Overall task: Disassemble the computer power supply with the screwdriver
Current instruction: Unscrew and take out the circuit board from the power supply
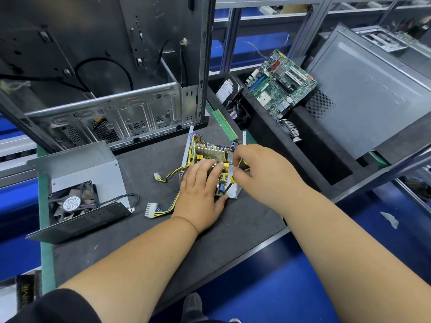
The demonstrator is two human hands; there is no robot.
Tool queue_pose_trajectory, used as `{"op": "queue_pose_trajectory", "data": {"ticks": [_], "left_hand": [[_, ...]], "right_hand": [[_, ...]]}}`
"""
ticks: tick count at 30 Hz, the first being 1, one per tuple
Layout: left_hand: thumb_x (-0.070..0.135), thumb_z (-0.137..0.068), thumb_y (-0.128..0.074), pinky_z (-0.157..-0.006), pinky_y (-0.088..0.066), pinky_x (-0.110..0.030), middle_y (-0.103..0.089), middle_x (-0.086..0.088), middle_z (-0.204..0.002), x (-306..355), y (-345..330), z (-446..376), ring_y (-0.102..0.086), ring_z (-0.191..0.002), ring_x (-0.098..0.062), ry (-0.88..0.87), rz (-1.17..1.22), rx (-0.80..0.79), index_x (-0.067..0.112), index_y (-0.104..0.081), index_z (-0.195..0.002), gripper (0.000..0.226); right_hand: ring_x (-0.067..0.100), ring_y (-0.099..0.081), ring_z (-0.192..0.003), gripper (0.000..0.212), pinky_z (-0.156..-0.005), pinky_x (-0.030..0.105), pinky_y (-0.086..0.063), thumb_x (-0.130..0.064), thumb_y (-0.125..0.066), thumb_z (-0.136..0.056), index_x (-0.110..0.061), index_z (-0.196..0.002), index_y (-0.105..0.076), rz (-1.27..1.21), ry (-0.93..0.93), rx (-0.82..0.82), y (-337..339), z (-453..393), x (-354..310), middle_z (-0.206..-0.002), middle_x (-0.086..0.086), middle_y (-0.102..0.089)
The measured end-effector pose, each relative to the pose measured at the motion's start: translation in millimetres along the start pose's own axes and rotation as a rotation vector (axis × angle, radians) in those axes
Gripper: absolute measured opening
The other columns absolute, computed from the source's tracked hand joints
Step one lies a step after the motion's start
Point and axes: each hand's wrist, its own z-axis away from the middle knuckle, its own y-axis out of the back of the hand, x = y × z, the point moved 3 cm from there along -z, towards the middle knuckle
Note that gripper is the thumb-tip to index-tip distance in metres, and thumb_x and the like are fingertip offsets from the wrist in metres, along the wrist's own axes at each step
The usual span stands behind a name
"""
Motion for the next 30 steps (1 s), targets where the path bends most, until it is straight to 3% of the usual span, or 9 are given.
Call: {"op": "queue_pose_trajectory", "data": {"ticks": [3, 10, 16, 22, 25, 30], "left_hand": [[0.033, -0.074, -0.077, -0.12, -0.003, -0.034, -0.043, -0.008, -0.14, -0.6, -0.1, -0.6, -0.03, -0.133, -0.029, -0.006, 0.007, 0.026, 0.015, -0.044, -0.14, 0.076], [0.034, -0.073, -0.078, -0.12, -0.004, -0.034, -0.041, -0.005, -0.139, -1.2, -2.8, -0.7, -0.031, -0.133, -0.028, -0.008, -0.002, 0.034, 0.016, -0.046, -0.139, 0.076], [0.033, -0.073, -0.078, -0.119, -0.006, -0.035, -0.041, -0.005, -0.139, -1.6, -3.4, 0.0, -0.032, -0.133, -0.028, -0.008, -0.008, 0.026, 0.017, -0.045, -0.14, 0.076], [0.032, -0.071, -0.079, -0.119, -0.009, -0.037, -0.039, -0.005, -0.139, -1.5, -3.1, -0.4, -0.032, -0.132, -0.029, -0.015, 0.0, 0.052, 0.017, -0.042, -0.138, 0.079], [0.033, -0.071, -0.079, -0.119, -0.009, -0.036, -0.04, -0.005, -0.139, -1.9, -4.1, -0.1, -0.033, -0.132, -0.029, -0.015, -0.008, 0.042, 0.017, -0.044, -0.139, 0.079], [0.033, -0.071, -0.079, -0.117, -0.016, -0.041, -0.042, -0.005, -0.14, -2.1, -4.5, 0.5, -0.033, -0.133, -0.029, -0.012, -0.015, 0.033, 0.015, -0.048, -0.139, 0.077]], "right_hand": [[0.021, -0.054, -0.078, 0.03, -0.064, 0.035, -0.044, -0.049, -0.048, -0.099, -0.02, -0.096, -0.059, 0.057, -0.015, 0.005, 0.9, -1.3, 0.9, -0.08, -0.004, -0.056], [0.021, -0.051, -0.076, 0.018, -0.062, 0.034, -0.04, -0.029, -0.059, -0.096, -0.018, -0.108, -0.053, -0.089, -0.027, 0.035, 0.8, -2.7, 1.8, -0.085, 0.0, -0.06], [0.016, -0.045, -0.082, 0.009, -0.061, 0.026, -0.03, -0.021, -0.059, -0.091, -0.017, -0.099, -0.059, -0.072, -0.002, 0.033, 0.7, -2.3, 2.7, -0.094, -0.003, -0.05], [0.02, -0.053, -0.077, 0.035, -0.061, 0.033, -0.039, -0.054, -0.049, -0.097, -0.021, -0.09, -0.06, 0.068, -0.054, 0.013, 4.4, -5.4, 0.2, -0.074, -0.003, -0.054], [0.02, -0.049, -0.074, 0.022, -0.06, 0.033, -0.037, -0.037, -0.053, -0.099, -0.018, -0.1, -0.062, -0.011, -0.055, -0.004, 3.7, -7.4, -0.9, -0.071, -0.004, -0.051], [0.019, -0.052, -0.081, 0.016, -0.067, 0.033, -0.041, -0.022, -0.06, -0.093, -0.017, -0.108, -0.059, -0.115, -0.037, 0.022, 2.7, -4.2, -2.1, -0.094, 0.0, -0.056]]}}
